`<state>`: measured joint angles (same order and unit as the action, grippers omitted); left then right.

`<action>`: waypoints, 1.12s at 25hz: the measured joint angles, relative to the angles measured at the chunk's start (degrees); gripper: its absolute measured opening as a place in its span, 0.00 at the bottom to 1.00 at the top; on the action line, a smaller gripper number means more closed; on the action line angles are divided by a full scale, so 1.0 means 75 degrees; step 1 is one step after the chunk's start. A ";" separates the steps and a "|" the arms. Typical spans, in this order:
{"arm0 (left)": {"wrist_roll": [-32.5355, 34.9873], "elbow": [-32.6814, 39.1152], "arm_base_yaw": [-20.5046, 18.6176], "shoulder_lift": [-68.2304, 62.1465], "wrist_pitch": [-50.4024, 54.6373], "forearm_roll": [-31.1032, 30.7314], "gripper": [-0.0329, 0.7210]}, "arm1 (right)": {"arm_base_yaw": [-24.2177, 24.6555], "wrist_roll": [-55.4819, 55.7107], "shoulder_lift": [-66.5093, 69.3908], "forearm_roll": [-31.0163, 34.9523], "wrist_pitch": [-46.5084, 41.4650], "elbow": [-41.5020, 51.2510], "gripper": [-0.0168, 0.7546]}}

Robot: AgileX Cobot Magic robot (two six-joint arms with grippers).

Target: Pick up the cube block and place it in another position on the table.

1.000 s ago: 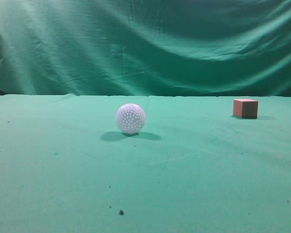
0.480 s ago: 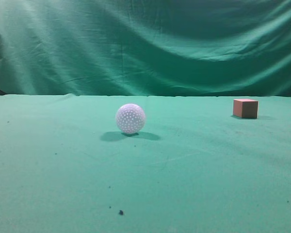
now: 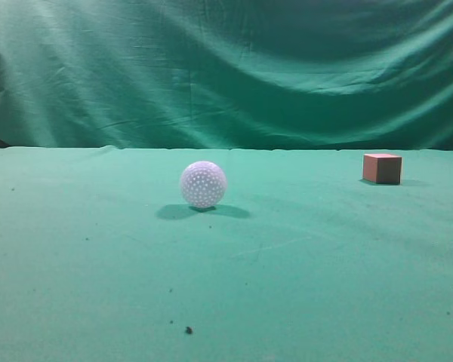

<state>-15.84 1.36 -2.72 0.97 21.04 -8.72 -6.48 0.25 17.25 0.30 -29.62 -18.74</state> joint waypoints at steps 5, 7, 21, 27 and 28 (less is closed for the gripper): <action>0.0000 0.0000 0.0000 0.0000 0.0000 0.0000 0.39 | 0.0607 -0.0013 -0.1127 0.0000 0.0443 0.1441 0.02; 0.0000 0.0000 0.0000 0.0000 0.0000 0.0000 0.39 | 0.0750 -0.0013 -0.1650 0.0000 0.0473 0.1839 0.02; 0.0000 0.0000 0.0000 0.0000 0.0000 0.0000 0.39 | 0.0915 -0.0013 -0.2371 0.0174 0.0768 0.2682 0.02; 0.0000 0.0000 0.0000 0.0000 0.0000 0.0000 0.39 | 0.0915 -0.0013 -0.2371 0.0174 0.0818 0.2682 0.02; 0.0000 0.0000 0.0000 0.0000 0.0000 0.0000 0.39 | 0.0915 -0.0013 -0.2371 0.0174 0.0818 0.2682 0.02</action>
<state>-15.84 1.36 -2.72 0.97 21.04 -8.72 0.38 0.15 -0.54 1.61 -23.49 1.38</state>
